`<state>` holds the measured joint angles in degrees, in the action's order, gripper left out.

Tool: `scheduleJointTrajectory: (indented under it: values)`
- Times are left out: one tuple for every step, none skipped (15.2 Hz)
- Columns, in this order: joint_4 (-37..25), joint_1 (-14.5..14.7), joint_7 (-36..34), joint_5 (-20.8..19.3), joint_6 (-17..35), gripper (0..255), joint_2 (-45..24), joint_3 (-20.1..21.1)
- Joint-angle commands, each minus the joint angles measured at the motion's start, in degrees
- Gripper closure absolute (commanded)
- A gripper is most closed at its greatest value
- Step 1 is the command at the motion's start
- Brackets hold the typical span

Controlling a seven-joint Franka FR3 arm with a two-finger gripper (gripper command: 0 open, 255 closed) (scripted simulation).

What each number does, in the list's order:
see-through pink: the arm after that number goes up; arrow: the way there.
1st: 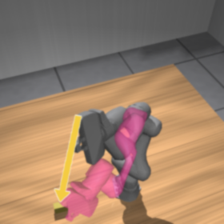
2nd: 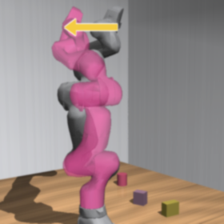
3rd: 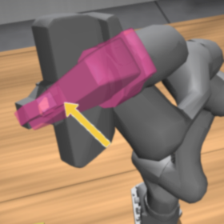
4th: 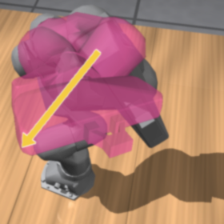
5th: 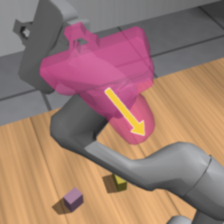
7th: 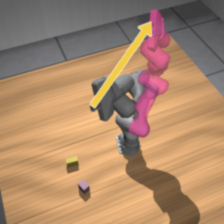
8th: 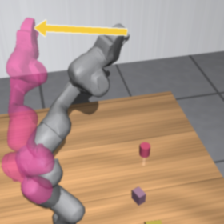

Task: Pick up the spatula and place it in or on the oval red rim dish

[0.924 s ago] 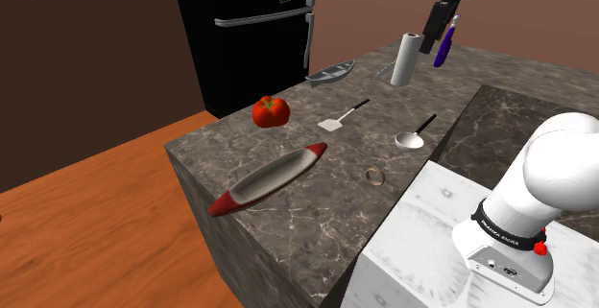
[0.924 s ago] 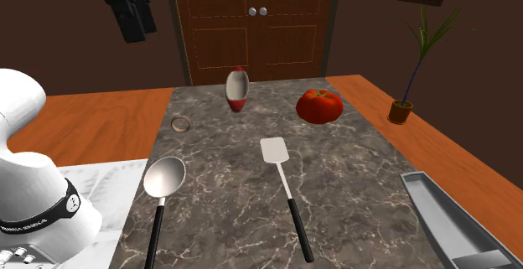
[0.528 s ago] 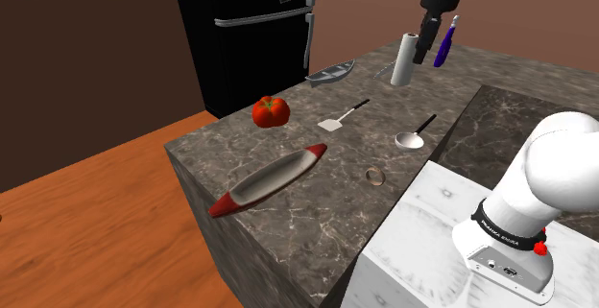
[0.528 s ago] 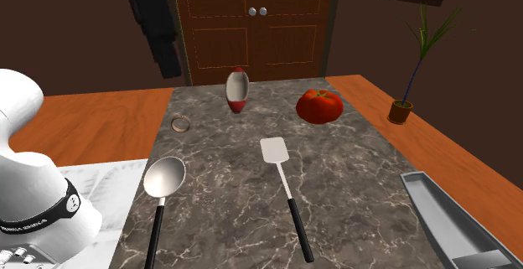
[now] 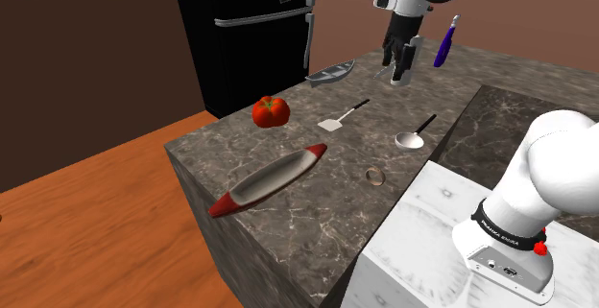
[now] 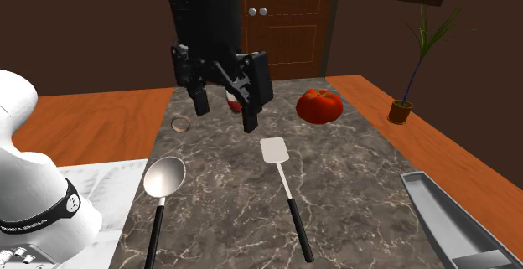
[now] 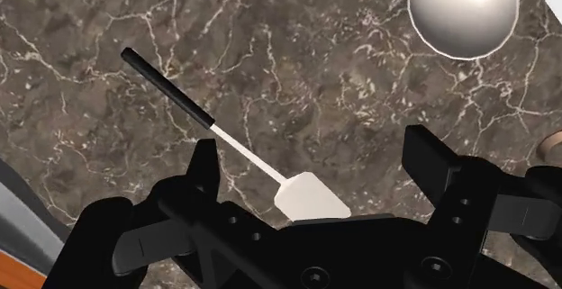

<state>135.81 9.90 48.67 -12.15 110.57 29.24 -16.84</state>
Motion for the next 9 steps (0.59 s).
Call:
scheduleJointTrajectory:
  values:
    - [-0.62,1.9,7.14,-0.04,3.22,0,-4.13,-2.22]
    - [-1.08,2.82,10.52,0.13,4.67,0,-6.23,-3.23]
    - [-1.59,3.73,13.92,0.4,6.08,0,-8.37,-4.17]
    - [-2.14,4.62,17.34,0.77,7.46,0,-10.53,-5.05]
    - [-2.73,5.44,20.79,1.27,8.81,0,-12.73,-5.8]
    - [-3.35,6.25,24.25,1.85,10.11,0,-14.94,-6.48]
    - [-4.0,7.01,27.71,2.52,11.38,0,-17.16,-7.07]
    - [-4.67,7.7,31.19,3.27,12.6,0,-19.38,-7.52]
    - [-5.35,8.35,34.66,4.08,13.78,0,-21.6,-7.89]
